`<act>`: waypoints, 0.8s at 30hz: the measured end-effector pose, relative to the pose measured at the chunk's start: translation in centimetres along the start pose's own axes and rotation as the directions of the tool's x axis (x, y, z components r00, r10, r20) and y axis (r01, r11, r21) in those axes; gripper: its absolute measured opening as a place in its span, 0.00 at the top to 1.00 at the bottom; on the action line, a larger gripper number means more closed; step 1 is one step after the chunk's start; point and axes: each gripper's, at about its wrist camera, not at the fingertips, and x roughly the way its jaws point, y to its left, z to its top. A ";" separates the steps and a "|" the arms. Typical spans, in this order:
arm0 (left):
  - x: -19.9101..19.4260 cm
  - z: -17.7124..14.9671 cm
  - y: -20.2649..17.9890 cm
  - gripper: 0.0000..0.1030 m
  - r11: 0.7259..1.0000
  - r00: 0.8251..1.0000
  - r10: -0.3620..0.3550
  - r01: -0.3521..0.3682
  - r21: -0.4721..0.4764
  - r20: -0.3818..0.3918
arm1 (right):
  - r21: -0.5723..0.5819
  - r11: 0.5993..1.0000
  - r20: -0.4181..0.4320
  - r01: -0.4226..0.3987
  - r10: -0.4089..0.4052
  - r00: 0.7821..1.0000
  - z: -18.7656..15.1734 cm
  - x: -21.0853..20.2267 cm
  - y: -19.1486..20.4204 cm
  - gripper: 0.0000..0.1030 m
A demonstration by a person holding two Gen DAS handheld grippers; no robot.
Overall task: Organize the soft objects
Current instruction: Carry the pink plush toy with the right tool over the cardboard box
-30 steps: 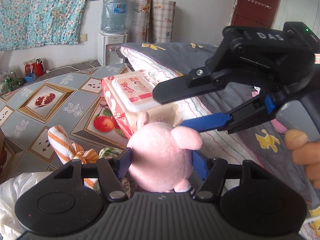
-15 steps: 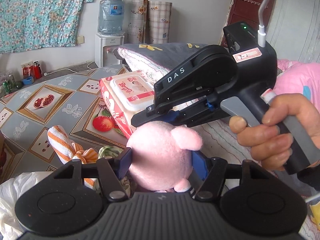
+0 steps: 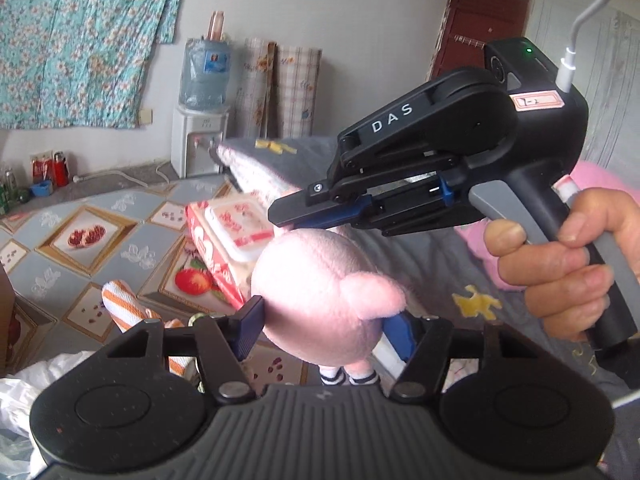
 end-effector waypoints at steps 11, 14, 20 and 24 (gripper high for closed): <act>-10.6 0.6 2.4 0.37 0.995 0.980 0.096 -0.091 -0.039 0.172 | -0.147 0.980 -0.026 -0.136 0.134 0.991 -1.7 -1.4 12.4 0.91; -13.8 0.3 4.5 0.37 0.987 0.967 0.155 -0.143 -0.073 0.201 | -0.183 0.963 -0.073 -0.196 0.186 0.980 -2.4 0.8 16.9 0.91; -19.7 -0.5 10.8 0.37 0.946 0.930 0.303 -0.267 -0.184 0.210 | -0.225 0.934 -0.187 -0.277 0.238 0.953 -4.4 8.1 26.1 0.91; -22.2 -1.3 15.8 0.37 0.907 0.911 0.375 -0.324 -0.269 0.168 | -0.213 0.930 -0.266 -0.298 0.238 0.934 -6.0 14.5 31.1 0.91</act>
